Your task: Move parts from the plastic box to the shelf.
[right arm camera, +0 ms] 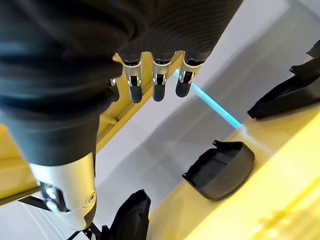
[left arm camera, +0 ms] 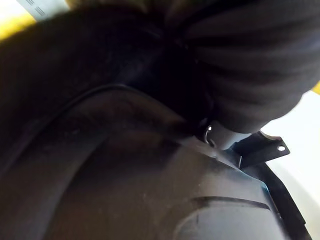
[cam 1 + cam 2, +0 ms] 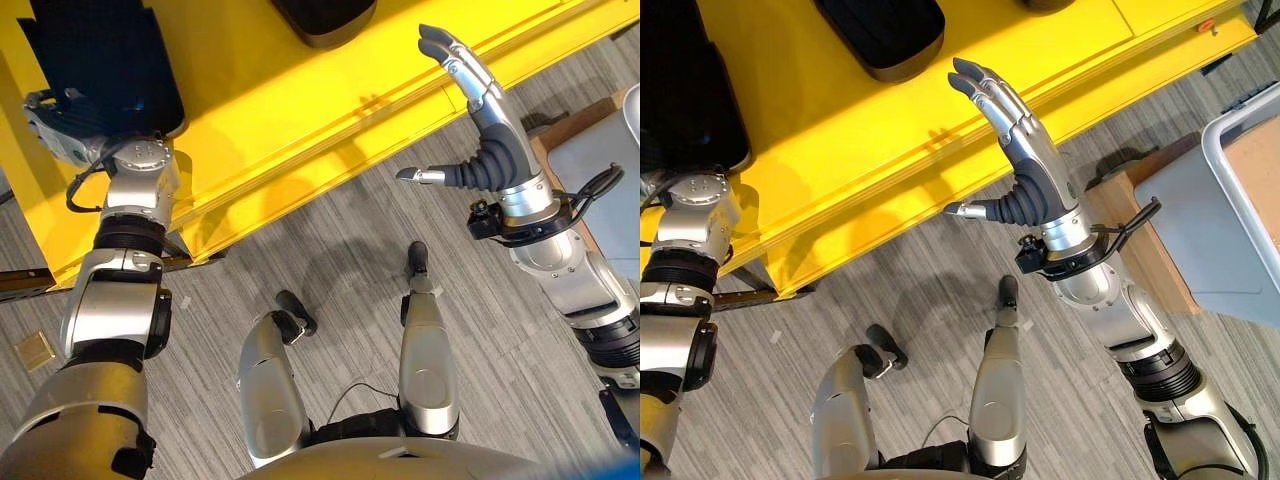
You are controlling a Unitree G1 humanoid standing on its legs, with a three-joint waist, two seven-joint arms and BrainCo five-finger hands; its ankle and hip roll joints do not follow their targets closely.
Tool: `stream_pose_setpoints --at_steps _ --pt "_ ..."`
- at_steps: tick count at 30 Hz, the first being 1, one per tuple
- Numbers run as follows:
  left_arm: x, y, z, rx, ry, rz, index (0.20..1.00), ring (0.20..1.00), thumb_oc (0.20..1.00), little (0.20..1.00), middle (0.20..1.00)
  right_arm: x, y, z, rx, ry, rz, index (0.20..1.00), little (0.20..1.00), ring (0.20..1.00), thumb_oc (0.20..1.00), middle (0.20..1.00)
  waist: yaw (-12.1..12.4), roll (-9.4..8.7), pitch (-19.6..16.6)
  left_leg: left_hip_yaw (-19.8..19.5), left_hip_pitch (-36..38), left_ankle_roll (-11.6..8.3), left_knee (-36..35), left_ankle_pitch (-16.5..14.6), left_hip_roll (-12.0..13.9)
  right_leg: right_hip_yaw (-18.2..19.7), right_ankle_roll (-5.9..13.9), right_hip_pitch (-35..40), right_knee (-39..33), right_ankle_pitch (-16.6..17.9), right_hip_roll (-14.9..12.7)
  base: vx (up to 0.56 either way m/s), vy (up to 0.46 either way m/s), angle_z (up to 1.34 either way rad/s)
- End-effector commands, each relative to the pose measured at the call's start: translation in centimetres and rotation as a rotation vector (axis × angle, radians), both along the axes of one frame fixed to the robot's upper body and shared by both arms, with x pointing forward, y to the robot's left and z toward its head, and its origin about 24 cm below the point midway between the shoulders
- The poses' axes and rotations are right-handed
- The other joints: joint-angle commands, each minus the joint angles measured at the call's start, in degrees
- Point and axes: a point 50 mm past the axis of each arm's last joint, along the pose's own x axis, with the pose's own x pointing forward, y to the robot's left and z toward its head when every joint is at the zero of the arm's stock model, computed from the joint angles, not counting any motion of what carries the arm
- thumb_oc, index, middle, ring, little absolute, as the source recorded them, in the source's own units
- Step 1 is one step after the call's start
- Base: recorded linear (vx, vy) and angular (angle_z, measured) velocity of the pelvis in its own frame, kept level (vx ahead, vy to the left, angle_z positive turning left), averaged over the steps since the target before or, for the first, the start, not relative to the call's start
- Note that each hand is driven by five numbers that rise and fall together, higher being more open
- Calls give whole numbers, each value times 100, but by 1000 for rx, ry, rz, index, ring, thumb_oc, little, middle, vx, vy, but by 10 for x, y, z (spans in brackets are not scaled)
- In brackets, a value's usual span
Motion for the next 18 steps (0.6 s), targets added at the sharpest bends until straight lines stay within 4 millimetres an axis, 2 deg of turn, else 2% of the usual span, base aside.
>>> stream_pose_setpoints --at_steps 1,4,8,16,17,18 --pt "-18 25 34 39 -105 133 200 200 200 200 200 -12 -8 18 7 -108 14 1000 1000 1000 1000 1000 71 68 -141 21 762 5 -1095 149 -574 -109 331 206 1016 -1210 158 15 11 -8" --pt "-21 30 24 -98 -144 191 200 200 200 200 200 -14 -6 16 12 -108 17 1000 1000 1000 1000 1000 111 40 -141 -6 657 26 -1020 121 -551 -127 307 91 1141 -1251 174 1 -11 -1" --pt "-25 34 27 -84 -136 222 200 200 200 200 200 -15 -8 14 23 -102 10 1000 1000 1000 1000 1000 127 4 -141 -28 625 35 -1005 108 -521 -151 307 27 1216 -1267 206 4 -53 -2" --pt "-23 33 22 -83 -113 188 200 200 200 200 200 -15 -12 10 17 -88 -6 1000 1000 1000 1000 1000 121 0 -141 -32 635 62 -991 87 -503 -123 299 -43 1309 -1291 244 0 0 0" --pt "-23 32 24 -55 -109 178 310 310 310 310 310 -15 -12 11 17 -88 -9 1000 1000 1000 1000 1000 113 -9 -141 -28 641 62 -997 92 -496 -119 297 -46 1315 -1285 250 0 0 0" --pt "-22 30 26 -23 -103 167 746 746 746 746 746 -14 -13 11 18 -88 -10 1000 1000 1000 1000 1000 109 -17 -141 -25 639 60 -995 94 -492 -120 292 -46 1317 -1286 255 -1 -35 0"
